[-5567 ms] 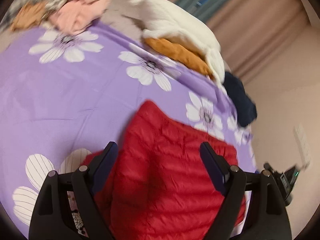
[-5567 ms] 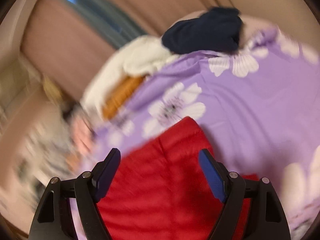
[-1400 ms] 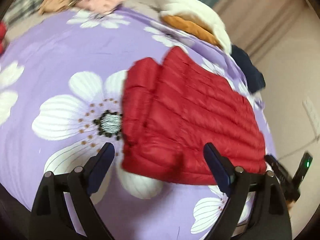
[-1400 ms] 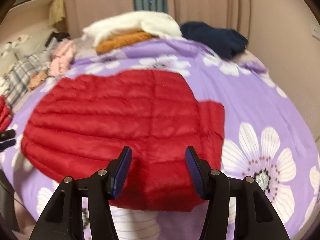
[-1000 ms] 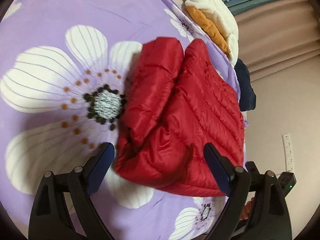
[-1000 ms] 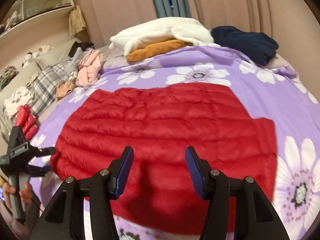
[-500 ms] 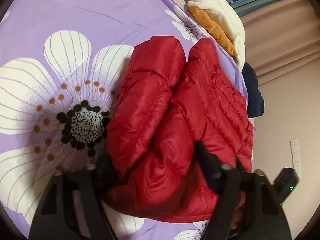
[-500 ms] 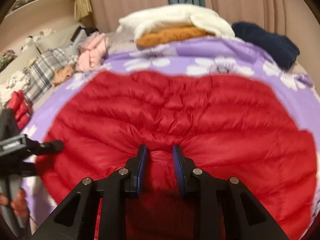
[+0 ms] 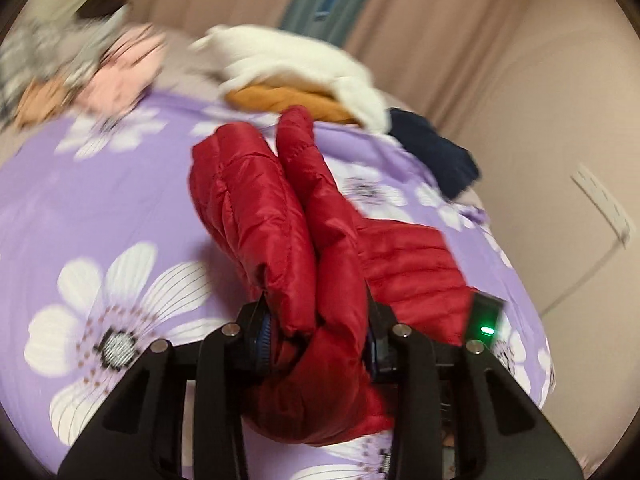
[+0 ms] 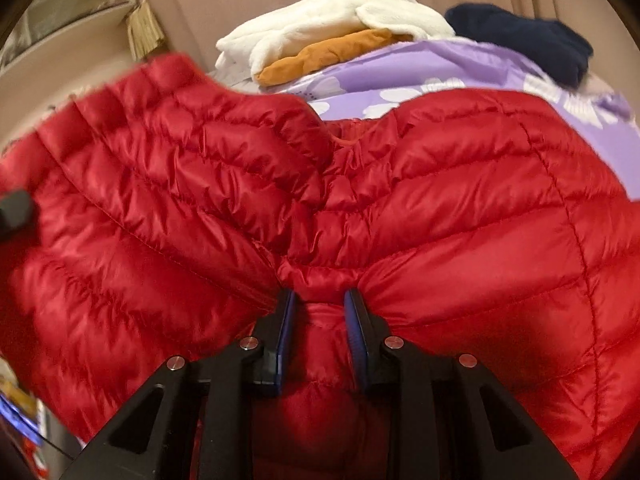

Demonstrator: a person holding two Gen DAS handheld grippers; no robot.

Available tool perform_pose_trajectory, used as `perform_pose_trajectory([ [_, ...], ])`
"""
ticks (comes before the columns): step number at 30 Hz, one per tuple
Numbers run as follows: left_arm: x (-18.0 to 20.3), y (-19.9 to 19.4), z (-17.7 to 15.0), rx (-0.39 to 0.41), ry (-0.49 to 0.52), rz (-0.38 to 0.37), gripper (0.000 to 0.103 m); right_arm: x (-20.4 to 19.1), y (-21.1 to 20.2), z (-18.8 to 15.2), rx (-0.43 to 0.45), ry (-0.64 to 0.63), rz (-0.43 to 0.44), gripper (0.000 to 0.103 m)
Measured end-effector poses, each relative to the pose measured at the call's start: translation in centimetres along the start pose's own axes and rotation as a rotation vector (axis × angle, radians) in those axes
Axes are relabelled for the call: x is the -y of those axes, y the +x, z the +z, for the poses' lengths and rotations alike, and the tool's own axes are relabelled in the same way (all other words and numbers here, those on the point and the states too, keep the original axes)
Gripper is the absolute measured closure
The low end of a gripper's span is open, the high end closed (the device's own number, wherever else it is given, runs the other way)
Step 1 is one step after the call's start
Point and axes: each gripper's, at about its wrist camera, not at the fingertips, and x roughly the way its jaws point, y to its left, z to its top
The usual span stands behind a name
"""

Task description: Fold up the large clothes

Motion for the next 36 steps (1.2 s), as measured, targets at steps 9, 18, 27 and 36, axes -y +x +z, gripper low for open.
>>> perform_pose_trajectory([
  [9, 6.0, 3.5, -0.2, -0.072, 0.171, -0.101, 0.066, 4.2, 0.4, 0.6, -0.068, 0.238, 0.245, 0.080],
  [18, 7.8, 5.2, -0.2, -0.110, 0.185, -0.104, 0.066, 6.6, -8.5, 0.3, 0.042, 0.165, 0.104, 0.081],
  [27, 11.2, 5.9, -1.5, -0.114, 0.283, -0.094, 0.066, 12.0, -10.8, -2.7, 0.064, 0.209, -0.172, 0.081],
  [36, 16.5, 8.8, -5.0, -0.180, 0.504, -0.099, 0.066, 14.4, -8.6, -3.8, 0.045, 0.349, 0.017, 0.084],
])
